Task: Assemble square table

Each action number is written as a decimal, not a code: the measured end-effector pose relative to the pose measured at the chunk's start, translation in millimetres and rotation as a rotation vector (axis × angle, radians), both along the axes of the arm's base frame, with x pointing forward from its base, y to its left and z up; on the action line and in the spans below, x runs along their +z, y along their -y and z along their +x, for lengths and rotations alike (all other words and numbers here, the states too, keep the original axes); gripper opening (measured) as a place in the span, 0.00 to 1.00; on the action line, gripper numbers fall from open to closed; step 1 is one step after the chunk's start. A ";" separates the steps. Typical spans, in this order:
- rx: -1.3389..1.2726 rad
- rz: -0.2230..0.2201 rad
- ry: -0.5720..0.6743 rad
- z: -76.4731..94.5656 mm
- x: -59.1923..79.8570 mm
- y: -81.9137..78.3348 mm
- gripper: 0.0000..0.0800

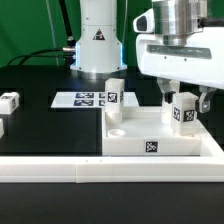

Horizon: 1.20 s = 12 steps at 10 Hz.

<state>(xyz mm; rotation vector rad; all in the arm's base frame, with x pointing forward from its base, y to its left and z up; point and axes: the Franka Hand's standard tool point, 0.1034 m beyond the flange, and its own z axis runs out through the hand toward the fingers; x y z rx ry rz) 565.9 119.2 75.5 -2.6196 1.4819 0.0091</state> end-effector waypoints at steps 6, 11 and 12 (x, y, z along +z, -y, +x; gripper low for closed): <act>0.580 -0.054 0.060 0.6 -1.1 4.5 0.81; 1.023 -0.104 0.090 1.8 -1.1 4.1 0.81; 1.102 -0.108 0.098 2.5 -1.3 7.9 0.81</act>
Offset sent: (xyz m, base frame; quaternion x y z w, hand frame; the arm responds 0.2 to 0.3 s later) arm 0.0000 0.0000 0.0000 0.0000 0.0000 -0.1938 0.9810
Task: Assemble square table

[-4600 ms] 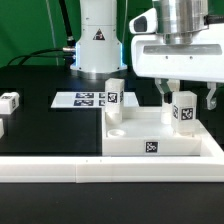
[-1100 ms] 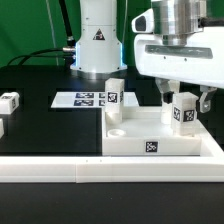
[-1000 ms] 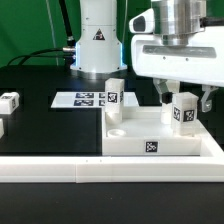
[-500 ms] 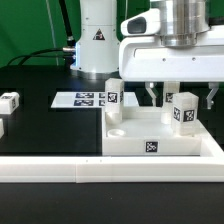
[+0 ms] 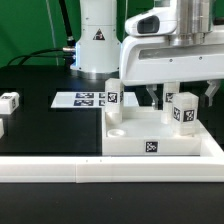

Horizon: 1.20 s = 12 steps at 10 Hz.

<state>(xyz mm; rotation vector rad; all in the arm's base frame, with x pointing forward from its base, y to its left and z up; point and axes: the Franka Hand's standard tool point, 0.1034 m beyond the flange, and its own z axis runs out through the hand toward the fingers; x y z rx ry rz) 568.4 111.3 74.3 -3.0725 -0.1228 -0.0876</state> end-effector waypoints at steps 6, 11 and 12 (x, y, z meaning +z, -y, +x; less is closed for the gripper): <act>0.089 -0.005 0.008 0.4 -0.4 1.0 0.36; -0.180 0.014 -0.008 0.2 -0.9 0.8 0.36; -0.299 0.026 -0.014 -0.5 -1.3 -1.1 0.36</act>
Offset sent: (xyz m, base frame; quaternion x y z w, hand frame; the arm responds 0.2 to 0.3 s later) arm 0.0000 0.0000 0.0000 0.0000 0.0000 0.0000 1.0000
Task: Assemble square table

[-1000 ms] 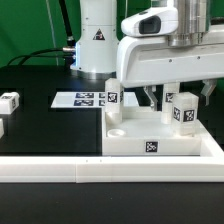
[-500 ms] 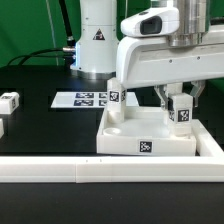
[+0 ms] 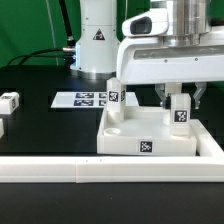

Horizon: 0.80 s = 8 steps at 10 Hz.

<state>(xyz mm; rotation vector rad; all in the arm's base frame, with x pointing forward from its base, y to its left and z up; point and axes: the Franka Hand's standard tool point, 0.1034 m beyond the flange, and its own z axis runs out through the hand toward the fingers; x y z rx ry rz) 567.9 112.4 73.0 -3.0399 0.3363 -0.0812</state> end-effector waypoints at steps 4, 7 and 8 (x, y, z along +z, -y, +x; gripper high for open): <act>-0.404 0.043 -0.024 -0.7 -0.3 -5.8 0.36; -0.678 0.062 -0.048 -1.4 -1.0 -9.1 0.36; -0.768 0.067 -0.057 -1.6 -0.9 -10.2 0.36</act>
Offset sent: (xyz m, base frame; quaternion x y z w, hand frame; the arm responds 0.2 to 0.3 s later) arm -0.0032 0.0064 0.0005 -0.0047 -0.0039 0.2630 0.9648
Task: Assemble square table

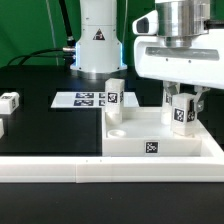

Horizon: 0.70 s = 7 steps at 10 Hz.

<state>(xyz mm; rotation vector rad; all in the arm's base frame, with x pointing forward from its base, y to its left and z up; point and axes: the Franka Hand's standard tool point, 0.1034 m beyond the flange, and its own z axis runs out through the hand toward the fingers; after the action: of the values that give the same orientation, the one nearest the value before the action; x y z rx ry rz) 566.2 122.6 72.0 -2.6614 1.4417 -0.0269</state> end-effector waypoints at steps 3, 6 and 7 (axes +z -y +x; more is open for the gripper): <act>-0.182 0.026 -0.021 -0.1 -0.1 0.1 0.36; -0.045 0.017 -0.014 0.4 0.5 1.1 0.64; 0.016 0.015 -0.016 1.9 1.7 1.9 0.64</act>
Offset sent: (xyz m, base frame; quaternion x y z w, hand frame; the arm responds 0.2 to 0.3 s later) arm 0.0000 0.0000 0.0000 0.0000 0.0000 0.1938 0.9810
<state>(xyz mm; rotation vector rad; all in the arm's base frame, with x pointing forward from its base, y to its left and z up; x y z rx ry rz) 568.1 120.7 73.8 -2.6674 1.4190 0.0058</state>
